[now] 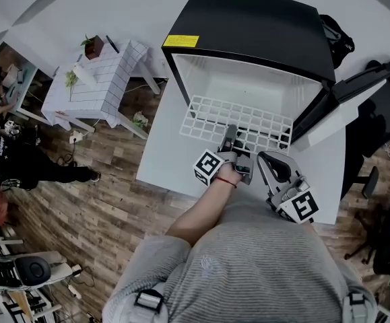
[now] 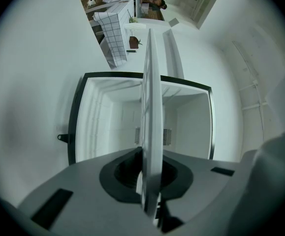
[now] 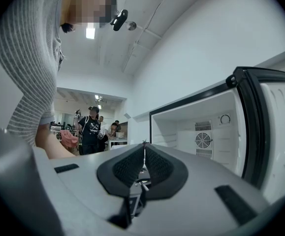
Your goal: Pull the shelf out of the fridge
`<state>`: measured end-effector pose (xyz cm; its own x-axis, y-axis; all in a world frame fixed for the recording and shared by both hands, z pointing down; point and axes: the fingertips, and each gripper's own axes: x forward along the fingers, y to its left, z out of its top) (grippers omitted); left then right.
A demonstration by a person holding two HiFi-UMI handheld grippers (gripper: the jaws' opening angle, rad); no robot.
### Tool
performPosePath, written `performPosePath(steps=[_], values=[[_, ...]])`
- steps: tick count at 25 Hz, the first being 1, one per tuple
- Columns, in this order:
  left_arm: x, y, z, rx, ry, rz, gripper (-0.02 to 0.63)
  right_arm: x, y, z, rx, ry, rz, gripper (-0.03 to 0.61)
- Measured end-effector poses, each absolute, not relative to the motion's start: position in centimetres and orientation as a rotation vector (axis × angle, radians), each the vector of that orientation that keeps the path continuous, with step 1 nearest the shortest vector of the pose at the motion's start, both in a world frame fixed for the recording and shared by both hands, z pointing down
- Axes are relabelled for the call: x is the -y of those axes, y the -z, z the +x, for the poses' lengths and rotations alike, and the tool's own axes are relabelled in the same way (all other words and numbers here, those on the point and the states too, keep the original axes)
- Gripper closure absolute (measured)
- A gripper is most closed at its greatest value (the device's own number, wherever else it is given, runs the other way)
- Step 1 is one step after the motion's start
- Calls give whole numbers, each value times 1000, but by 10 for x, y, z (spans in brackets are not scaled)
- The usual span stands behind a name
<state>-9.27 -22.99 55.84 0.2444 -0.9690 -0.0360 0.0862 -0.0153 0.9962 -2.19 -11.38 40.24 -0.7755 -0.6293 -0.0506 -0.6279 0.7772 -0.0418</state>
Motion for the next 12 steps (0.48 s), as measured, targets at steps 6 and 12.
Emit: performPosePath(steps=[6,12], values=[[212,-558,-95,978,1078,1286,583,105,-401,-28,-2904,24,-994,565],[206,-558,-95,979,1085,1282,583,97,-403,-33,-2910,21,-966,565]])
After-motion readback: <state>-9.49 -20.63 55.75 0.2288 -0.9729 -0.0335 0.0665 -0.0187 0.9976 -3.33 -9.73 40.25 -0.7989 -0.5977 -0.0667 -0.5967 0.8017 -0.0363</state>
